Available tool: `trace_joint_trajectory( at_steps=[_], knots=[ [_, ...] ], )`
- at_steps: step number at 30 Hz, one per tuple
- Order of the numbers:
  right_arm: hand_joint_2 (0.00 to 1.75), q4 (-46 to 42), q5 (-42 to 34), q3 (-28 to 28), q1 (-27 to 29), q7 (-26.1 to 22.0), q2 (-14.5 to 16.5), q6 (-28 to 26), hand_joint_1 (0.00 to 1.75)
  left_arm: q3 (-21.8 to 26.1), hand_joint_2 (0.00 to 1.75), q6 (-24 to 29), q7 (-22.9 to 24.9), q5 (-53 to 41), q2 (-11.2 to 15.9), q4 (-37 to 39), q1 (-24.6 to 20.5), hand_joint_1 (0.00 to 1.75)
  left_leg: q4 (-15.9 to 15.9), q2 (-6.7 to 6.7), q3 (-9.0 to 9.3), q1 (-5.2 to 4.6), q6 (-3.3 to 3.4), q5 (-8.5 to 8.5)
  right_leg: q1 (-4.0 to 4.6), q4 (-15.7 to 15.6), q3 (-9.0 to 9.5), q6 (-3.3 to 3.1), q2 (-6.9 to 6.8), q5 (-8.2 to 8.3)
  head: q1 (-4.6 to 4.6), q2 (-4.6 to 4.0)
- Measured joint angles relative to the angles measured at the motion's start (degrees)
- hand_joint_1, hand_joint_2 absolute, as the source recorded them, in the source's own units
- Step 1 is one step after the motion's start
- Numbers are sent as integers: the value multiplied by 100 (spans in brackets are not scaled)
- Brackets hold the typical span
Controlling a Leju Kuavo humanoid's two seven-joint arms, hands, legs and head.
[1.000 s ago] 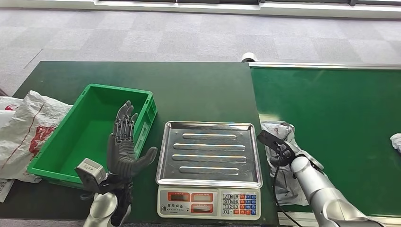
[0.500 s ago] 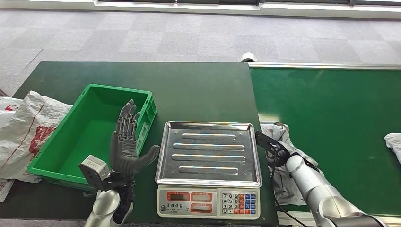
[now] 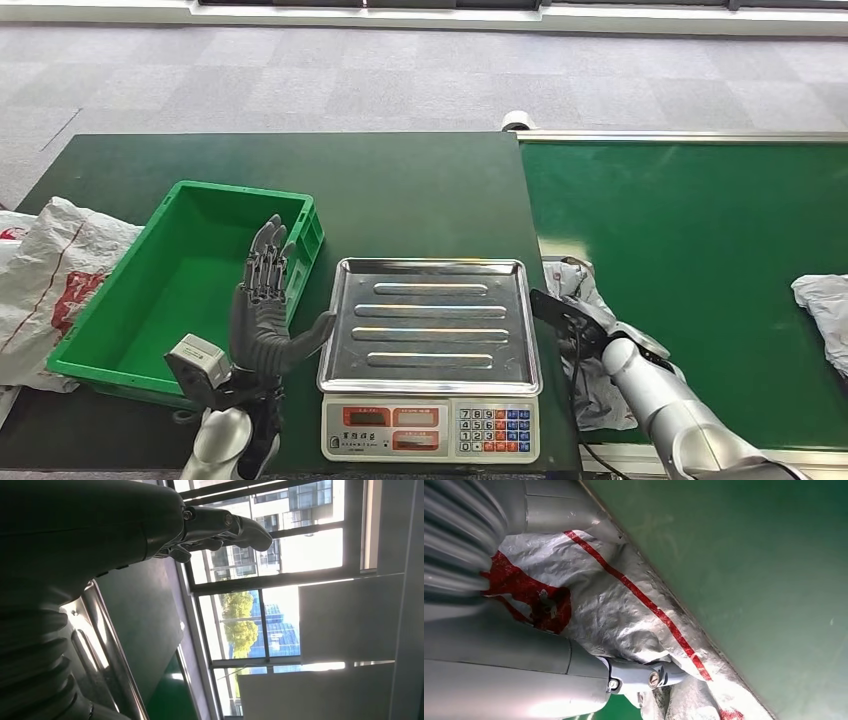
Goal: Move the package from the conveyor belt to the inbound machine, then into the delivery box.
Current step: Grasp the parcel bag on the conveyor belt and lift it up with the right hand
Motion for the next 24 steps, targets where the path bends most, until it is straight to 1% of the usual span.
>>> trace_joint_trajectory(
  at_steps=[2, 4, 6, 8, 9, 12, 17, 21, 24],
  knots=[
    [175, -63, -284, 12, 93, -261, -57, 87, 175, 2, 175, 4, -16, 14, 11, -50, 67, 0, 0, -1, 7, 9, -7, -4, 5, 0, 5, -7, -1, -4, 0, 0],
    [175, -187, -687, -3, 255, -674, -171, 264, 175, 4, 175, -4, -52, 46, 40, -85, 158, 0, 0, -1, 13, 17, -17, -11, 11, 0, 12, -15, -1, -10, 1, 0],
    [175, -353, -1104, -37, 434, -1115, -314, 532, 175, 7, 175, -35, -83, 89, 80, -124, 230, 0, 0, -1, 15, 23, -23, -16, 16, 0, 15, -21, 0, -13, 0, 0],
    [175, -524, -1441, -85, 573, -1406, -441, 822, 175, 9, 175, -86, -99, 120, 117, -160, 252, 0, 0, 4, 17, 27, -28, -20, 19, 0, 14, -24, 6, -15, 0, 0],
    [175, -595, -1543, -108, 620, -1448, -482, 925, 175, 10, 175, -108, -103, 131, 132, -170, 244, 0, -1, 7, 19, 28, -31, -23, 20, 1, 14, -25, 12, -16, 0, 0],
    [175, -703, -1613, -140, 672, -1333, -522, 1064, 175, 10, 175, -118, -107, 165, 173, -172, 178, 0, -5, 14, 26, 32, -33, -26, 23, 1, 12, -30, 23, -20, 1, 0],
    [175, -711, -1689, -123, 676, -1277, -529, 1098, 175, 10, 175, -32, -106, 222, 224, -176, 105, 0, -10, 14, 29, 44, -39, -29, 35, 2, 16, -43, 23, -28, 0, 0],
    [175, -741, -2020, -146, 755, -1491, -527, 955, 175, 10, 175, 69, -106, 190, 249, -263, 177, 0, -11, 14, 26, 46, -44, -32, 37, 3, 17, -45, 24, -29, 1, 0],
    [175, -882, -2650, -288, 900, -1774, -536, 1022, 175, 19, 175, 110, -108, 137, 255, -449, 325, 0, -12, 21, 16, 46, -48, -35, 36, 4, 8, -45, 30, -29, 2, 0]
  ],
)
